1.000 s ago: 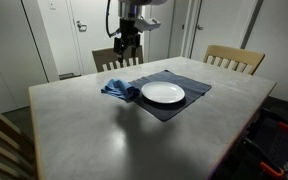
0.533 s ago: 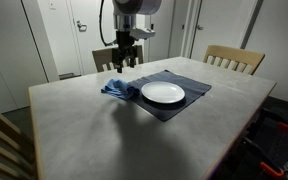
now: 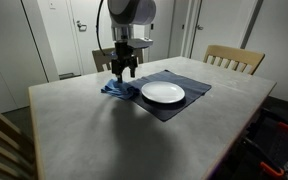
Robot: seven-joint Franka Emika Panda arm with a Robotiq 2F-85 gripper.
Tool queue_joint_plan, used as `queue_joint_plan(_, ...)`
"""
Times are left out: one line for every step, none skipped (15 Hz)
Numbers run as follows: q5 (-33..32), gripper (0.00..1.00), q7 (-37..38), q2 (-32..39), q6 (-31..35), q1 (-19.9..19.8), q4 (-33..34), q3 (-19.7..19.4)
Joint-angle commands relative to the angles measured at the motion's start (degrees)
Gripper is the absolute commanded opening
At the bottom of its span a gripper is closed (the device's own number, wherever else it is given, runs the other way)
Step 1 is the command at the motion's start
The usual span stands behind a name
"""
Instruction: Use the towel to wipe the plate
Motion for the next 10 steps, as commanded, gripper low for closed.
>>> queue_joint_plan(0.6,1.00,-1.0,3.1,0.4,0.3,3.9,-0.2)
queue_joint_plan(0.7,1.00,-1.1,3.7,0.3,0.2,4.5,-0.2)
queue_joint_plan(0.8,1.00,-1.2,4.2,0.1,0.2,5.2,-0.1)
queue_joint_plan(0.7,1.00,-1.3,4.7,0.1,0.3,5.9,-0.1)
queue_joint_plan(0.7,1.00,-1.2,5.2,0.1,0.4,6.5,-0.1)
queue_joint_plan(0.5,1.00,-1.1,5.7,0.3,0.6,7.1,-0.2)
queue_joint_plan(0.5,1.00,-1.0,6.1,0.4,0.7,7.5,-0.3)
queue_joint_plan(0.3,1.00,-1.0,6.6,0.5,0.8,8.0,-0.4)
queue_joint_plan(0.3,1.00,-0.9,6.9,0.4,0.9,8.5,-0.4)
queue_joint_plan(0.3,1.00,-0.8,7.3,0.3,1.0,8.9,-0.4)
